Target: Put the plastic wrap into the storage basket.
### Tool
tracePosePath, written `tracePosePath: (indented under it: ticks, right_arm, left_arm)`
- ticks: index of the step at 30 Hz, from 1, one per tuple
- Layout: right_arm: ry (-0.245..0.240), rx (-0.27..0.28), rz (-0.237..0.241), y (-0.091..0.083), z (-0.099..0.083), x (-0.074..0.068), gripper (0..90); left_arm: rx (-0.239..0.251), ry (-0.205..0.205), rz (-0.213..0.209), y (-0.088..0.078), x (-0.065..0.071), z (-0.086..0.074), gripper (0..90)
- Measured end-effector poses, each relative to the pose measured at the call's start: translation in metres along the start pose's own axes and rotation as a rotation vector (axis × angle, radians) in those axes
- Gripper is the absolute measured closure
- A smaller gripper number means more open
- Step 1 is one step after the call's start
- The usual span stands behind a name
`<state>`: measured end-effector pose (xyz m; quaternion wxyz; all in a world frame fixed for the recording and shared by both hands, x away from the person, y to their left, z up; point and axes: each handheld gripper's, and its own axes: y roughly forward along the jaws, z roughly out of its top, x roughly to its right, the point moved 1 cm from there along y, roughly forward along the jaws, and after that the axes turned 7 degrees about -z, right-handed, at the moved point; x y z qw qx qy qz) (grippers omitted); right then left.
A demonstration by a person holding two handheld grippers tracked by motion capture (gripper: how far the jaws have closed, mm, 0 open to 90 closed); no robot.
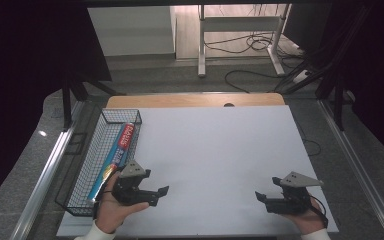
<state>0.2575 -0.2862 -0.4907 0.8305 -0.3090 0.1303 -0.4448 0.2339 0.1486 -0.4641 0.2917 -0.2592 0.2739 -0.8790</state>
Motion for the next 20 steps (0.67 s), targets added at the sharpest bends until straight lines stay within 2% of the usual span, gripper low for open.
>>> tracePosePath:
  ticks: [7,20]
  right_arm:
    - [-0.013,-0.003,0.01,0.001,0.0,-0.005,19.4]
    - [-0.015,0.01,0.001,0.001,-0.001,-0.002,19.4]
  left_arm:
    - [-0.034,-0.009,-0.012,0.015,0.002,-0.007,15.3]
    - [-0.048,-0.007,-0.009,0.02,0.0,-0.007,15.5]
